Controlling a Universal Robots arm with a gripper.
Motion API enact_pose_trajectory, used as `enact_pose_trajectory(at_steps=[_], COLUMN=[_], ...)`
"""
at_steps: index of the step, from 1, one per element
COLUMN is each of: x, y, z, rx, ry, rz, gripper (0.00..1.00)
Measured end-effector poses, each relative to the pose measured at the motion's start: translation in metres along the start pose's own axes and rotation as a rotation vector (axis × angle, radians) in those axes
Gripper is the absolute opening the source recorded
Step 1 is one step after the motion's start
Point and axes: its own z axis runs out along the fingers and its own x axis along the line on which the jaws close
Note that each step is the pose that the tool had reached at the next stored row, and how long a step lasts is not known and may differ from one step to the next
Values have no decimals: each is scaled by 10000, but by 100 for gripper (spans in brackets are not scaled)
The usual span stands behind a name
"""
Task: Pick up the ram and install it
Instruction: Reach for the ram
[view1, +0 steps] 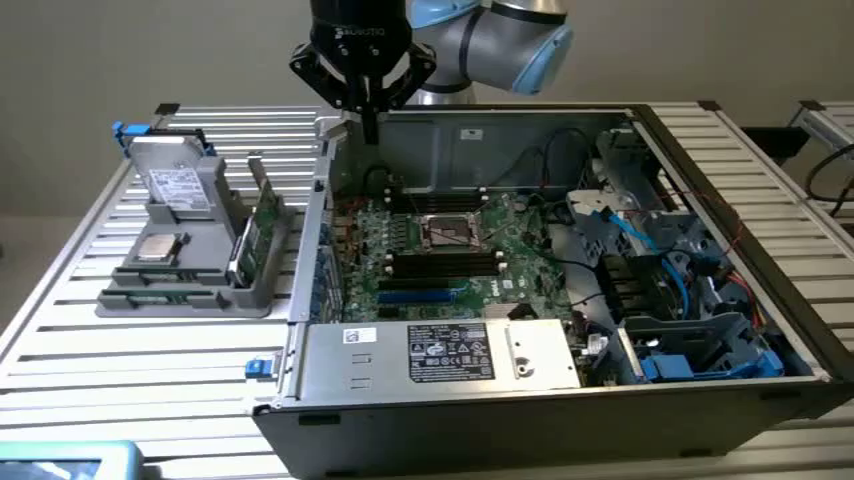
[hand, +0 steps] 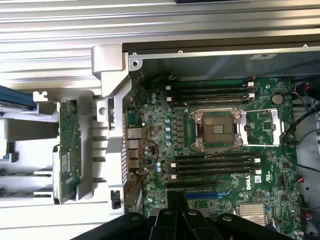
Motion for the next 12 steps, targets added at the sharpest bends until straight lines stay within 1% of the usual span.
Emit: enact_pose_trajectory(at_steps=[11,12], x=[0,0], y=[0,-14], z=[3,1], rx=[3,6], ry=[2,3], rz=[0,0], gripper=[11,11])
